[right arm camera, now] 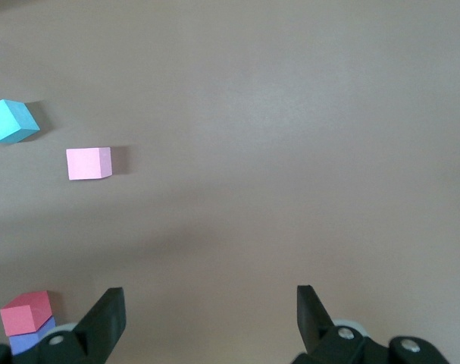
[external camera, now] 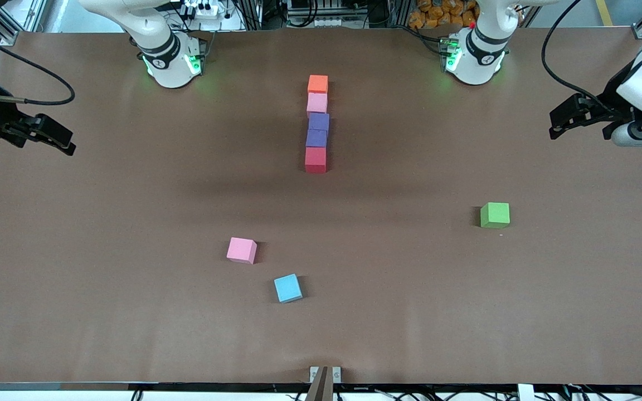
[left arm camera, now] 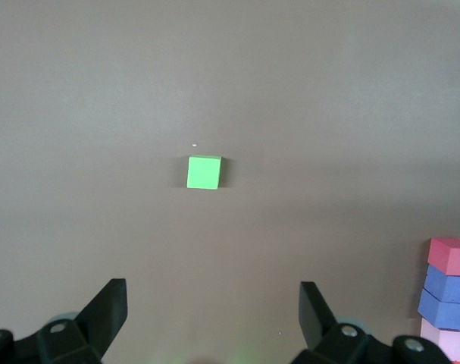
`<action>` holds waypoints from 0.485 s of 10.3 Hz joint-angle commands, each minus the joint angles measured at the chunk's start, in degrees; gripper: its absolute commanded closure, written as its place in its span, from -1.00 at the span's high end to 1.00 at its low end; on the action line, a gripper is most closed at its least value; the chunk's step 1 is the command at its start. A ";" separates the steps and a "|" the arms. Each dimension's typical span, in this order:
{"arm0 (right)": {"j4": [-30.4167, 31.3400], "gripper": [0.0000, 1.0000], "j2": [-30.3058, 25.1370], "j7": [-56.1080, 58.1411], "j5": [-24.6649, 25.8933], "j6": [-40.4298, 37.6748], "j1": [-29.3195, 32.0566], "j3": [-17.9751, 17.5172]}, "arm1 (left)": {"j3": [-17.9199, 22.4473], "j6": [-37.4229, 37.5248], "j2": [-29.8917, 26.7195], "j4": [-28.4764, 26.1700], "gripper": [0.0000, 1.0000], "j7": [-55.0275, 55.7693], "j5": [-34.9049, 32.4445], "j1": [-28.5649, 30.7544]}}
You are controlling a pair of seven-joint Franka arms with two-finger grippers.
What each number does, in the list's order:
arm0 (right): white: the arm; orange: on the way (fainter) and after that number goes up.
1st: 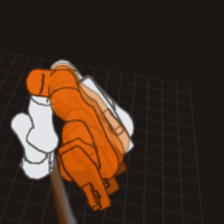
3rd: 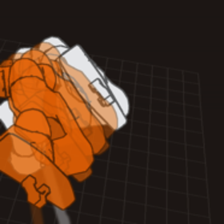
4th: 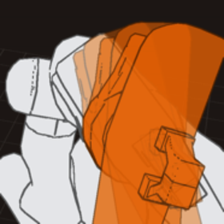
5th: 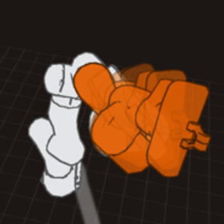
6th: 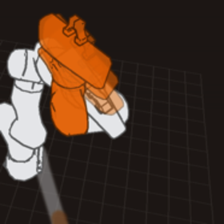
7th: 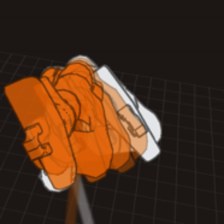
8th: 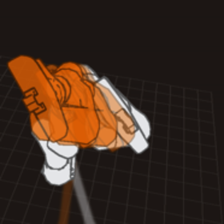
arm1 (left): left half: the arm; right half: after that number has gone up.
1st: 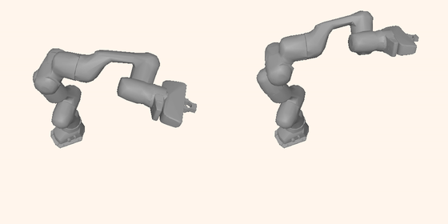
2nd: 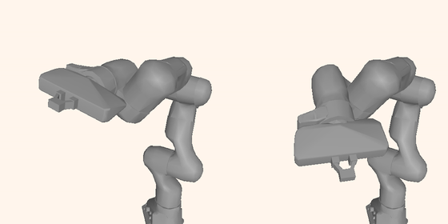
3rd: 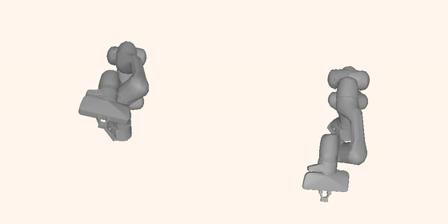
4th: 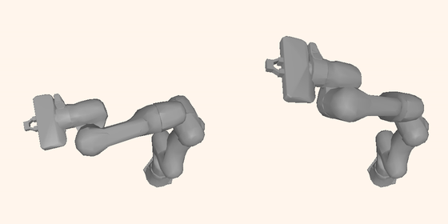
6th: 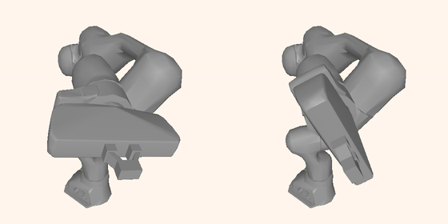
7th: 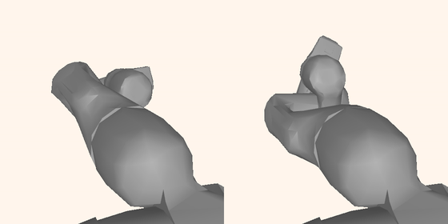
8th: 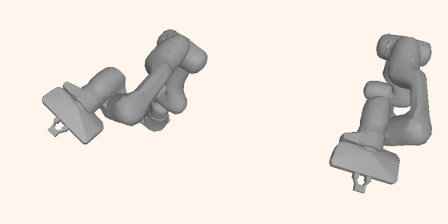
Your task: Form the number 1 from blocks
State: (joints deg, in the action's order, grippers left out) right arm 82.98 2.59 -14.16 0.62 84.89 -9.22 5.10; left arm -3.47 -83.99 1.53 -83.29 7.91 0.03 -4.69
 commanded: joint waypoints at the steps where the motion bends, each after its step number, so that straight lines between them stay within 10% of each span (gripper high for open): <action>1: 1.75 1.00 -0.49 4.82 -1.33 0.53 2.53 -0.26 | -0.14 0.41 -0.47 0.32 1.00 0.79 1.38 0.12; 5: 3.68 1.00 -0.40 7.30 1.49 3.17 3.41 -0.17 | -0.14 0.41 -0.47 0.32 1.00 0.79 1.90 0.21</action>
State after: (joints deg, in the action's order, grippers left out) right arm 85.54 2.91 -8.06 1.34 87.43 -6.65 5.44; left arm -3.52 -84.00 1.52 -83.27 7.91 0.15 -4.70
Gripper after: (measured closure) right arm 0.000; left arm 0.000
